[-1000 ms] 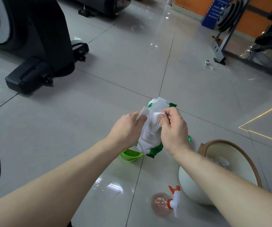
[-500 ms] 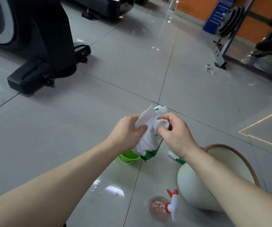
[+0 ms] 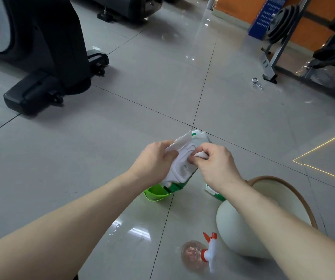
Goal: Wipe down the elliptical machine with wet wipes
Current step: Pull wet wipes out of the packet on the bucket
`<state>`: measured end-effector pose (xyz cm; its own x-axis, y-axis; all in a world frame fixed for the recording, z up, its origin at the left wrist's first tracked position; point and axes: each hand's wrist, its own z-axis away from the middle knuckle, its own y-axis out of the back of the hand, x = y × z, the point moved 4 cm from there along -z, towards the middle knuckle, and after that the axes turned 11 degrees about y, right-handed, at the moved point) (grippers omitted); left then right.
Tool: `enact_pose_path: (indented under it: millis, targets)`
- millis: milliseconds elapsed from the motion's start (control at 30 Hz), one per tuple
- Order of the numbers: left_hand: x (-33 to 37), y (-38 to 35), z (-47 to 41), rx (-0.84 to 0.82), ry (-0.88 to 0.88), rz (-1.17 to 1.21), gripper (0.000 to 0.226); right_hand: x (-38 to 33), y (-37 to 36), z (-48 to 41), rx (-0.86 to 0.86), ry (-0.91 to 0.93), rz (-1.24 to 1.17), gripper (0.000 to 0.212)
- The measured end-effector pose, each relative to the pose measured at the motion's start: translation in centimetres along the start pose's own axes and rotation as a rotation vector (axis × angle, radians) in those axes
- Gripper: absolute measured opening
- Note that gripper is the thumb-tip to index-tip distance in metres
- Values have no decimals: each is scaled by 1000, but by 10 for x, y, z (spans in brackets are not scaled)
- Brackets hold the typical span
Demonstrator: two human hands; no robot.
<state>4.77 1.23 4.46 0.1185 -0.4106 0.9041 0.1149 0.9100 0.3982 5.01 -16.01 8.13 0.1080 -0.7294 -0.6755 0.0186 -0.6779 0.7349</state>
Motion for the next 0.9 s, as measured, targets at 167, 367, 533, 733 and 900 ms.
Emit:
enact_pose_path:
  millis: [167, 367, 533, 733, 900]
  targets:
    - [-5, 4, -4, 31, 23, -3, 22, -2, 3, -3, 41, 57, 16, 11]
    - [-13, 4, -6, 66, 70, -168, 16, -6, 20, -12, 276, 98, -84, 4]
    - [-23, 13, -10, 106, 217, 30, 15, 3, 28, -15, 332, 15, -116, 8]
    - [-19, 19, -12, 168, 312, 269, 16, 2, 24, -13, 258, -118, -194, 22]
    - [-22, 22, -12, 217, 386, 413, 18, 4, 17, -12, 171, -115, -72, 20]
